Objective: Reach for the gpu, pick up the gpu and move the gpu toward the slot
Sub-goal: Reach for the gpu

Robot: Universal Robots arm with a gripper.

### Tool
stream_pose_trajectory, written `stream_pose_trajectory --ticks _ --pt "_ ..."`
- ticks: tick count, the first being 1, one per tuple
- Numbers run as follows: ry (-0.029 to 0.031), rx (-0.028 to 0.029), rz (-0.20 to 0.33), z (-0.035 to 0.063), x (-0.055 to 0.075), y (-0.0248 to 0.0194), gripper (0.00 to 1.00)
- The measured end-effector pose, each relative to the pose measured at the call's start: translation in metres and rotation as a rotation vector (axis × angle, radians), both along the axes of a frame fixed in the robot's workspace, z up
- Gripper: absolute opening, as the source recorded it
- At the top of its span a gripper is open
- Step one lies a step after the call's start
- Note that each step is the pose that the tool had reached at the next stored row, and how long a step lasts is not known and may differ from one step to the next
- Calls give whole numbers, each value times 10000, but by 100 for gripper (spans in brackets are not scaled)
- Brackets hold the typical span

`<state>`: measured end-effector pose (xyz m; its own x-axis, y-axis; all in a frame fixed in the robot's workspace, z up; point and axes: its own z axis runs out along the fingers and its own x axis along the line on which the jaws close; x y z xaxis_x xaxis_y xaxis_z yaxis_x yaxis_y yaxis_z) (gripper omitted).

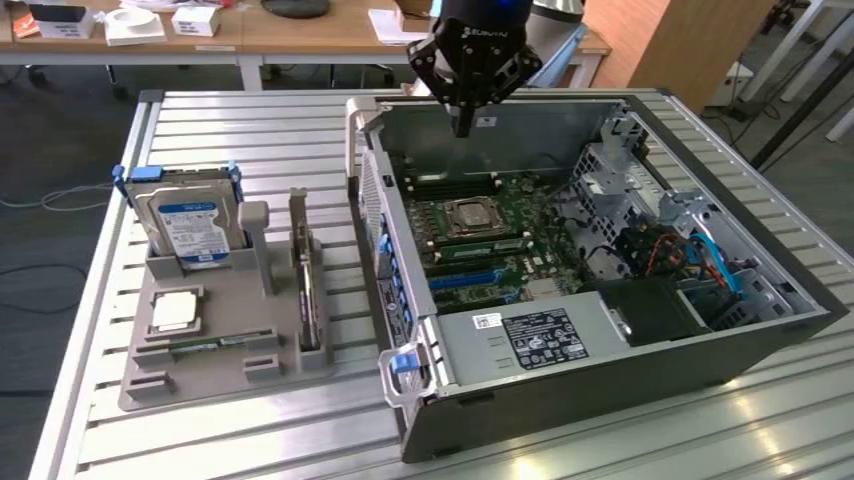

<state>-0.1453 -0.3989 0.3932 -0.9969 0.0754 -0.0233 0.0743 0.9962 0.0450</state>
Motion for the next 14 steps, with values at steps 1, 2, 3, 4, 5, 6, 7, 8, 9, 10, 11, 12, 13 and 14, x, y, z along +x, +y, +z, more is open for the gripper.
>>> stream_pose_trajectory --ticks 1,2,3,4,5,6,7,8,9,10,11,12,13,14 --pt "-1 0 -1 0 -23 0 11" --pt "0 1 0 -1 -48 0 11" --pt "0 0 1 0 -73 0 11" --pt "0 -1 1 0 -99 0 11" --pt "0 0 1 0 -130 0 11" --pt "0 0 0 0 -159 0 11" --pt "0 0 -1 -1 -189 0 11" --pt "0 0 0 -1 -219 0 11" --pt "0 0 1 0 -249 -1 11" --pt "0 0 1 -1 -278 -1 11" --pt "0 0 0 -1 -310 -1 11" --pt "-1 0 -1 -1 -340 -1 11" --pt "0 0 -1 -1 -371 -1 11" --pt "0 0 0 -1 -402 -2 11"
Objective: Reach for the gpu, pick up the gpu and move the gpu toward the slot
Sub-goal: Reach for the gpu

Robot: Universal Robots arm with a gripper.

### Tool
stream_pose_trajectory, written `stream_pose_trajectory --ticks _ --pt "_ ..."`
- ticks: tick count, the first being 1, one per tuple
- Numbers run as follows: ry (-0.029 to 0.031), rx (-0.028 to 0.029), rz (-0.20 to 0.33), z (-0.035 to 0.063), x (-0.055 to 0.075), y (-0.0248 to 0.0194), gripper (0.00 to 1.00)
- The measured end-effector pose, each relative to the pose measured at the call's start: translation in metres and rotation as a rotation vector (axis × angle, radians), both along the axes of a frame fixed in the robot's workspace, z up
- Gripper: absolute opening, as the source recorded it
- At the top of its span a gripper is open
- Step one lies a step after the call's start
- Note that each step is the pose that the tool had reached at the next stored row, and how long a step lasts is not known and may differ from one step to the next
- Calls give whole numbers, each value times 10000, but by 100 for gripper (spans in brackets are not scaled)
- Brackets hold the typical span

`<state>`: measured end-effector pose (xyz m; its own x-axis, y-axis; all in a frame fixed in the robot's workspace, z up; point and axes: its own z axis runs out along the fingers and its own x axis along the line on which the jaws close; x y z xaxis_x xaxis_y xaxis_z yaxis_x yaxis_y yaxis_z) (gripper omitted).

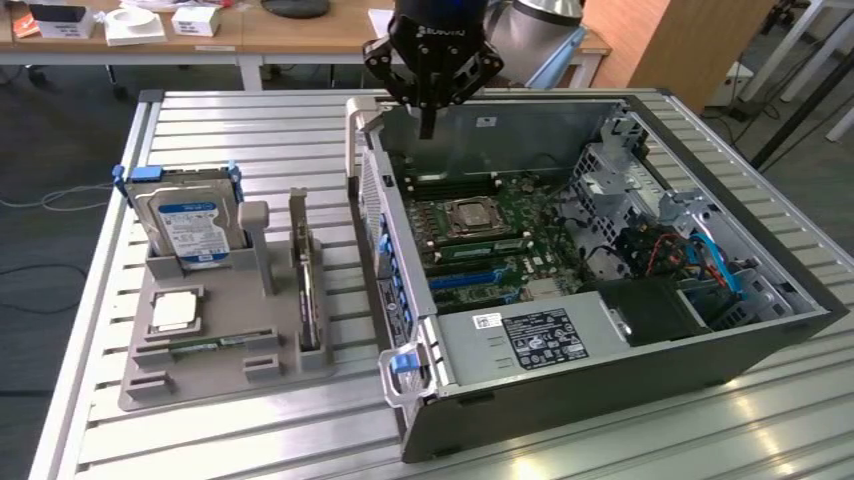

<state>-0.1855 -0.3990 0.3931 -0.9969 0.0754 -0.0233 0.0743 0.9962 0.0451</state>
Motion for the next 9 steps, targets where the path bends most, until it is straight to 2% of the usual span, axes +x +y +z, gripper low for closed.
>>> stream_pose_trajectory --ticks 9 --pt "0 0 0 0 -299 -11 11"
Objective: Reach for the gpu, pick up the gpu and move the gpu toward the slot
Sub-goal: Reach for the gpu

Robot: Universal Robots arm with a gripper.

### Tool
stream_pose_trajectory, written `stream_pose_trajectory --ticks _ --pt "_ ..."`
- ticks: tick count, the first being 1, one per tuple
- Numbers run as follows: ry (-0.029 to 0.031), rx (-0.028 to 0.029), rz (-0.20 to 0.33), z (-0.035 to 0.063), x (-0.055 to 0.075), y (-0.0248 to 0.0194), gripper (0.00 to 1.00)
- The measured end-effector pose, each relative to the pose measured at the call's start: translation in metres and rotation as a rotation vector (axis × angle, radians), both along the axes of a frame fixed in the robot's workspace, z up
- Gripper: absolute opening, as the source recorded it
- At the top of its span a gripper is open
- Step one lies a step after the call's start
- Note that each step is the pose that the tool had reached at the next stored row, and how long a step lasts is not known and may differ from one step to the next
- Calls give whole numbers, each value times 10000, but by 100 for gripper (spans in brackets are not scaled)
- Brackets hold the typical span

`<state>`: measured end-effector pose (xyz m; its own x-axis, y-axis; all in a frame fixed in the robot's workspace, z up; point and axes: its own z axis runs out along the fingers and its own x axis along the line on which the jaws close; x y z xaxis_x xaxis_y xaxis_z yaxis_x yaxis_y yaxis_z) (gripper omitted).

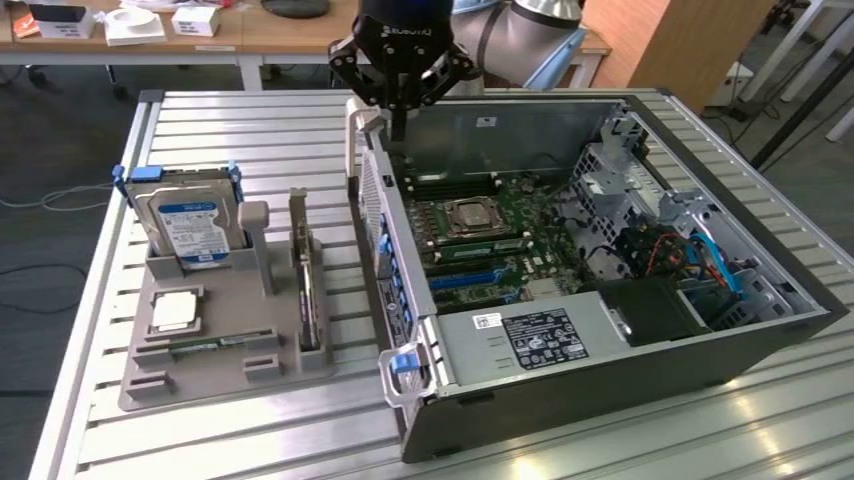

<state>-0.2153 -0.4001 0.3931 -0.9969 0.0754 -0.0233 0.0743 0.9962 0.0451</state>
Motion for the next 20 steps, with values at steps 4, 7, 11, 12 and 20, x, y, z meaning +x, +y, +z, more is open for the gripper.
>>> stream_pose_trajectory --ticks 4,7,11,12,20 --pt "0 0 1 0 -137 -8 11" --pt "0 0 0 0 -238 -12 11" --pt "0 0 1 0 -367 -19 11" --pt "0 -1 1 0 -399 -21 11" --pt "-1 0 0 0 -659 -32 11"
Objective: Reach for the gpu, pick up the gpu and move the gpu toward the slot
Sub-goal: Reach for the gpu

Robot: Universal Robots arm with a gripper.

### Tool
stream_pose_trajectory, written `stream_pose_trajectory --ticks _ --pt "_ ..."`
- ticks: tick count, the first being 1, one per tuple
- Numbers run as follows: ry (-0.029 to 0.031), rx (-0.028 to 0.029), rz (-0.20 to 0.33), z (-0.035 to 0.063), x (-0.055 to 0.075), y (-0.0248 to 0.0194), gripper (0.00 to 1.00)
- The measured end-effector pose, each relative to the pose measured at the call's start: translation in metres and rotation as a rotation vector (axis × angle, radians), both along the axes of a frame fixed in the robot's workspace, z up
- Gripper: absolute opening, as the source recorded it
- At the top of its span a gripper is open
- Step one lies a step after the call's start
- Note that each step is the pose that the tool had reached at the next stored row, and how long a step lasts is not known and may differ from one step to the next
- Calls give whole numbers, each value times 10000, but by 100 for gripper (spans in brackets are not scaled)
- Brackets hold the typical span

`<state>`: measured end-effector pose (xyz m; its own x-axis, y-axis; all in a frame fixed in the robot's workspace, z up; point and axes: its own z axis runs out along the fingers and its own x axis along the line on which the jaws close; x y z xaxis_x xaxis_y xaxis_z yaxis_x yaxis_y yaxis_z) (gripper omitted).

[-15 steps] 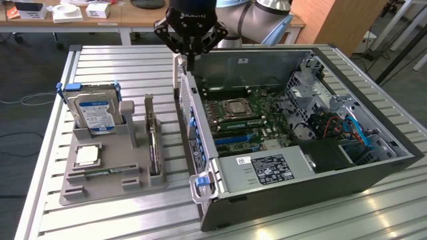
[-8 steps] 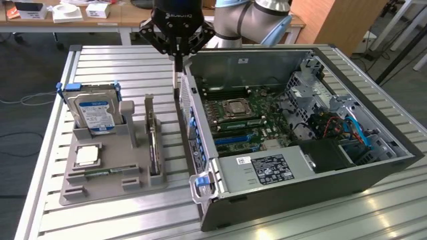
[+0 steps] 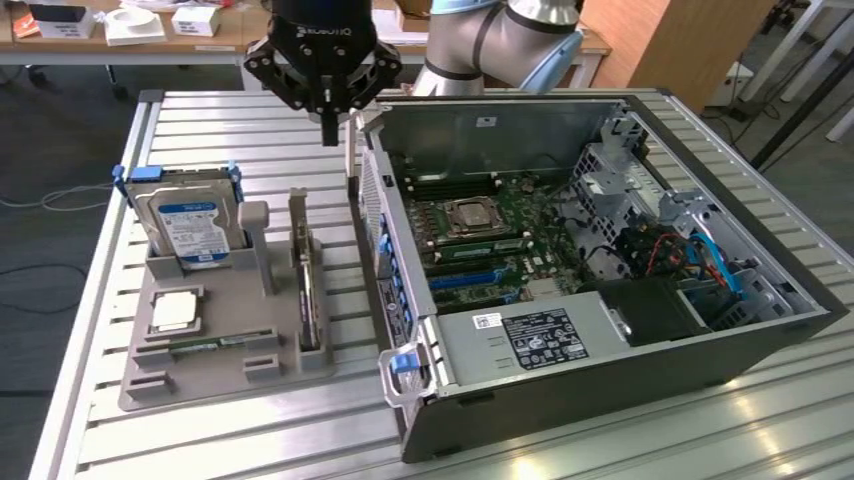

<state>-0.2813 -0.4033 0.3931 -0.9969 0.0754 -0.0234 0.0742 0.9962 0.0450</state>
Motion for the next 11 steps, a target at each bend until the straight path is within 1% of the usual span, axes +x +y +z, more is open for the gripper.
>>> stream_pose_trajectory --ticks 7,11 --pt "1 0 0 0 -192 -6 11" --pt "1 0 2 0 -205 -6 11"
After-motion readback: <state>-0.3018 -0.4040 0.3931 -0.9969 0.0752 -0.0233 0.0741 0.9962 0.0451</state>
